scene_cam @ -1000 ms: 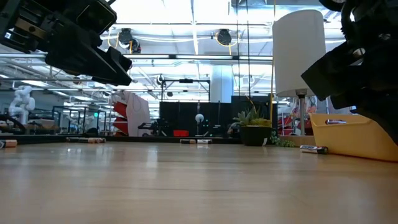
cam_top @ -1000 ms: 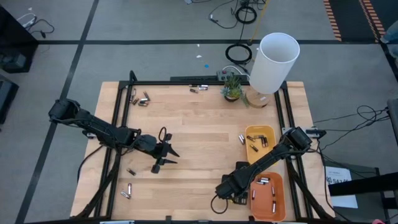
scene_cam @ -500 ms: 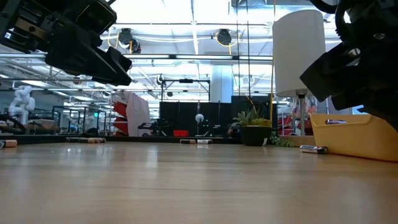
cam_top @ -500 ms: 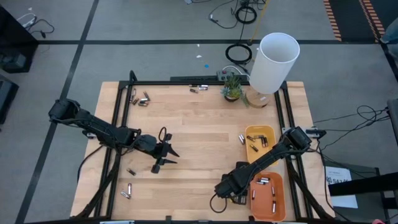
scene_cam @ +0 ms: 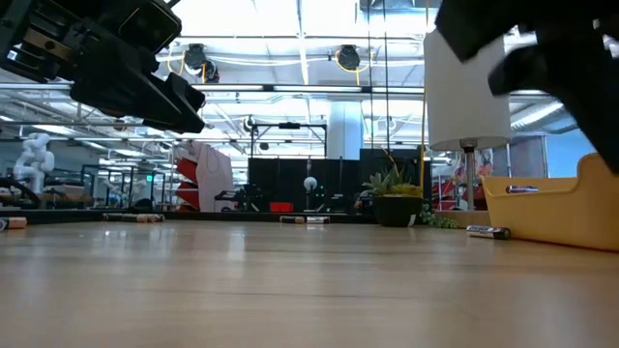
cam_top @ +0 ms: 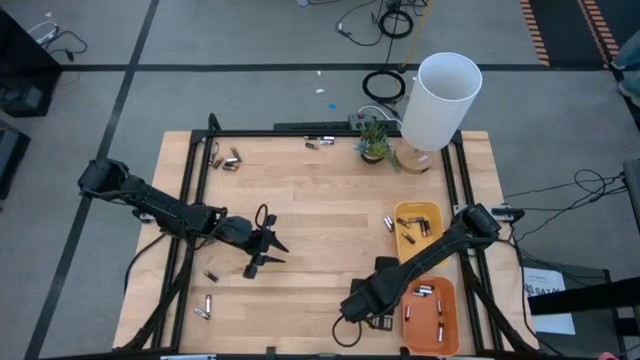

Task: Sort batteries
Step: Put the black battery into the orange bin

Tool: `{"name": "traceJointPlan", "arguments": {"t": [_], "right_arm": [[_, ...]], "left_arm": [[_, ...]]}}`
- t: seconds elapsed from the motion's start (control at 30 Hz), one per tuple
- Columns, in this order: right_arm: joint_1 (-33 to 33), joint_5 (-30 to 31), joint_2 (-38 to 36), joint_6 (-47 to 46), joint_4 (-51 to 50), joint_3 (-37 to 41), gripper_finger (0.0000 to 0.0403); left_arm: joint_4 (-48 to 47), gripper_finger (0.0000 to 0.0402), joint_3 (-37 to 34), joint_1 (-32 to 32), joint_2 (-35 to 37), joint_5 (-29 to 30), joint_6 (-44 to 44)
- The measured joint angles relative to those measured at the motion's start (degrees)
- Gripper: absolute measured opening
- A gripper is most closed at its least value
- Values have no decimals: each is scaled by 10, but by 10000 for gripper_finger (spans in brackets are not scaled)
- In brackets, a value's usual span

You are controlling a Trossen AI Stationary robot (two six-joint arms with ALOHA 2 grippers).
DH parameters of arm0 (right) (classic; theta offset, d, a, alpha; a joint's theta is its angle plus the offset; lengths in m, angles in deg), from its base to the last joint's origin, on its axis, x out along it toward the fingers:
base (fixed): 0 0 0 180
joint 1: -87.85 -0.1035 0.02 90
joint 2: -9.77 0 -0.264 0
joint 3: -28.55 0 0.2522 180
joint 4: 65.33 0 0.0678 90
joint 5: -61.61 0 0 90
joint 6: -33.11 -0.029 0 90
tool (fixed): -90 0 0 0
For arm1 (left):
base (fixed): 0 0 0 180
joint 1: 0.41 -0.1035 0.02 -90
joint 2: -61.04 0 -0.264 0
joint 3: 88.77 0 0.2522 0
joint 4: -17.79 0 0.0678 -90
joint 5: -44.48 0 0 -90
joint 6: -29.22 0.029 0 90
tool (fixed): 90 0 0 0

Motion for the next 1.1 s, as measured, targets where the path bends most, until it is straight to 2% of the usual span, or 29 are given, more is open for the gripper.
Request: {"name": "traceJointPlan", "arguments": {"t": [0.13, 0.33, 0.63, 0.83, 0.97, 1.1], "right_arm": [[-12, 22, -6, -20, -71, -38, 169], [-52, 24, -46, -122, -124, -30, 169], [-134, 24, -79, -270, -129, -5, 169], [-179, 3, -78, -319, -60, 56, 170], [-189, -6, -78, -361, -57, 88, 189], [-188, -6, -78, -378, -69, 92, 232]], "left_arm": [[-1, 153, 0, 0, 0, 0, -4], [-4, 153, 9, 12, 0, 0, -28], [1, 153, 47, 54, 0, 0, 13], [3, 153, 52, 71, 0, 0, 16], [7, 153, 60, 76, 0, 0, 16], [8, 153, 70, 76, 0, 0, 20]]}}
